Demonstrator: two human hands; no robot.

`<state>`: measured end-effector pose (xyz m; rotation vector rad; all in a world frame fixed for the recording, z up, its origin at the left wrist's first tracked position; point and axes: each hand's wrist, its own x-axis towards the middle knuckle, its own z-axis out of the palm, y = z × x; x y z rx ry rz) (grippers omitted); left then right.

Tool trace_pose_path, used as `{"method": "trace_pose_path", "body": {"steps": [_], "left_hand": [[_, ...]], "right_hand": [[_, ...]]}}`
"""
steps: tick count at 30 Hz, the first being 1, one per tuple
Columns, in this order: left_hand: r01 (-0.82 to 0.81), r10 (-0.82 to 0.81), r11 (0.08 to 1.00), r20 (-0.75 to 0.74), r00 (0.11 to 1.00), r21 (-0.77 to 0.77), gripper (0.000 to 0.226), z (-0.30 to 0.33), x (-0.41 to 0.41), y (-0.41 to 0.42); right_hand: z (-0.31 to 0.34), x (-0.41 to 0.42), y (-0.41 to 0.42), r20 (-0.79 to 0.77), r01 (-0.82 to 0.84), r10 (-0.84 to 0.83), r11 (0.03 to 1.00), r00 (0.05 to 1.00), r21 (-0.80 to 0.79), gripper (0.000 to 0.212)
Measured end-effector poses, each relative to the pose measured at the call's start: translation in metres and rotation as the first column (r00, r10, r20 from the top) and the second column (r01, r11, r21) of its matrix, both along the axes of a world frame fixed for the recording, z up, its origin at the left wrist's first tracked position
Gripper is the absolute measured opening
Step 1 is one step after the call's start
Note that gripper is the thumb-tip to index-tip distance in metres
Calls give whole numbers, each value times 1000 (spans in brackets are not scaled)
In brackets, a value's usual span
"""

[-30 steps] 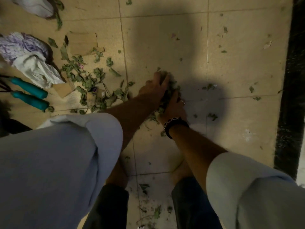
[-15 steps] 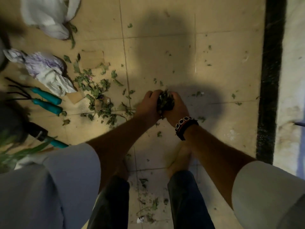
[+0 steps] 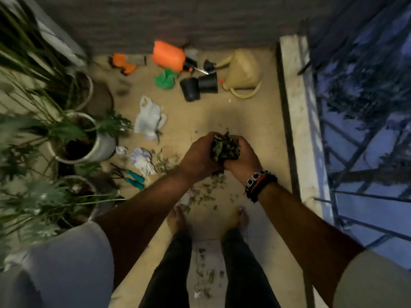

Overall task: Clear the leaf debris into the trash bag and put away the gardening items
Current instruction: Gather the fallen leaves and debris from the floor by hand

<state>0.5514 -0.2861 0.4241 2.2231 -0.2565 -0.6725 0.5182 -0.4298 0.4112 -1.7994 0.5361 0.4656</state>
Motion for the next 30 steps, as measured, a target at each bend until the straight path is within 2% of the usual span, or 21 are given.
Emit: {"method": "trace_pose_path", "body": {"steps": [7,10,13,16,19,22,26,30], "left_hand": [[35,-26,997,137,990,-66,70,199,5,28],[43,-15,986,172,985,-161,64,257,-1,42],[25,-8,996,190,982,-86,66,299,-4,50],[-22,25,1000,182,983,-19,62,327,-10,57],[-95,97,995,174,980,-24,61,345,-21,63],[-192,197,980,174,965,-43,71,354,-37,64],[-324,332,943,141,933,-74,72,359,-70,56],[-459,478,868,71,875,-189,71,363,-114,50]], "right_hand": [[191,-2,20,143,53,-61,997,988,62,55],[245,-4,31,217,40,-53,997,975,63,55],[278,-6,40,250,57,-81,993,965,102,53],[294,-5,50,237,44,-76,990,969,135,60],[307,-4,56,231,-17,-17,989,973,146,60],[321,-8,58,242,-82,43,985,969,154,58],[331,-21,49,262,-223,172,959,950,176,70],[339,-42,47,241,-366,331,923,913,120,53]]}}
